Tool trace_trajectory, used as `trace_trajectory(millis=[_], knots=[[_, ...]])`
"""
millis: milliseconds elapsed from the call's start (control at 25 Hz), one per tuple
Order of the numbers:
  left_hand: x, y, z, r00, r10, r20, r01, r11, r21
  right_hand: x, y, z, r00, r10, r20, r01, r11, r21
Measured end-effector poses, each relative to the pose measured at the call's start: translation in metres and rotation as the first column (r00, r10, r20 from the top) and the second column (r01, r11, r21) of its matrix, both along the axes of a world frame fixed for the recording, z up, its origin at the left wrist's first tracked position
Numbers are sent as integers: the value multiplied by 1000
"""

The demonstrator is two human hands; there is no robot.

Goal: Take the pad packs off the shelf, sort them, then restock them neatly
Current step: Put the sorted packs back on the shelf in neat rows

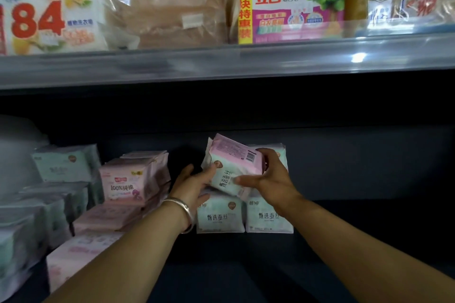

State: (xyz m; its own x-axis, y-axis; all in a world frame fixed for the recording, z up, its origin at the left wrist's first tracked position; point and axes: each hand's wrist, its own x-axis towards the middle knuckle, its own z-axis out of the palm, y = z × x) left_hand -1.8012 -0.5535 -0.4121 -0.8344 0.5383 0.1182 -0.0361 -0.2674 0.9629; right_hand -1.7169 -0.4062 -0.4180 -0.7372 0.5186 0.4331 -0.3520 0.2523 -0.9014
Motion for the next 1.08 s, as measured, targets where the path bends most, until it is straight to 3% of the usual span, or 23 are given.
trace_trajectory(millis=[80, 160, 320, 400, 520, 600, 680, 840, 920, 1000, 1080], knots=[[2, -7, 3, 999, -19, -42, 14, 992, -123, 3, -3, 0, 999, -28, -35, 32, 990, 135], [0, -10, 5, 999, -41, 17, 44, 985, -167, 4, -6, -1, 999, -19, -47, 30, 964, 265], [0, -13, 12, 953, -160, 259, 178, 983, -49, 6, -10, -5, 992, 127, -11, -109, 894, 434], [1, -14, 10, 970, -133, 204, 147, 988, -54, 9, -13, -3, 977, 213, -15, -194, 915, 355], [-2, -16, 2, 991, -114, 64, 114, 993, 14, 11, -9, 5, 937, 337, -94, -347, 928, -137], [-5, -18, -2, 986, -167, 18, 163, 978, 130, 12, -8, 11, 932, 361, 16, -342, 895, -286], [-9, -18, -3, 976, -207, -74, 215, 966, 143, 10, -5, 6, 916, 357, 182, -311, 920, -238], [-11, -21, -5, 952, -279, -124, 270, 959, -86, 7, -5, -3, 944, 322, 69, -294, 918, -265], [-11, -22, -6, 946, -286, -153, 259, 950, -172, 7, -5, -5, 953, 296, 64, -280, 941, -188], [-18, -20, -6, 962, -217, -168, 192, 969, -158, 8, -2, -7, 959, 256, 119, -251, 966, -55], [-27, -15, -1, 977, -89, -194, 70, 992, -101, 12, 0, -8, 982, 116, 149, -122, 992, 32]])
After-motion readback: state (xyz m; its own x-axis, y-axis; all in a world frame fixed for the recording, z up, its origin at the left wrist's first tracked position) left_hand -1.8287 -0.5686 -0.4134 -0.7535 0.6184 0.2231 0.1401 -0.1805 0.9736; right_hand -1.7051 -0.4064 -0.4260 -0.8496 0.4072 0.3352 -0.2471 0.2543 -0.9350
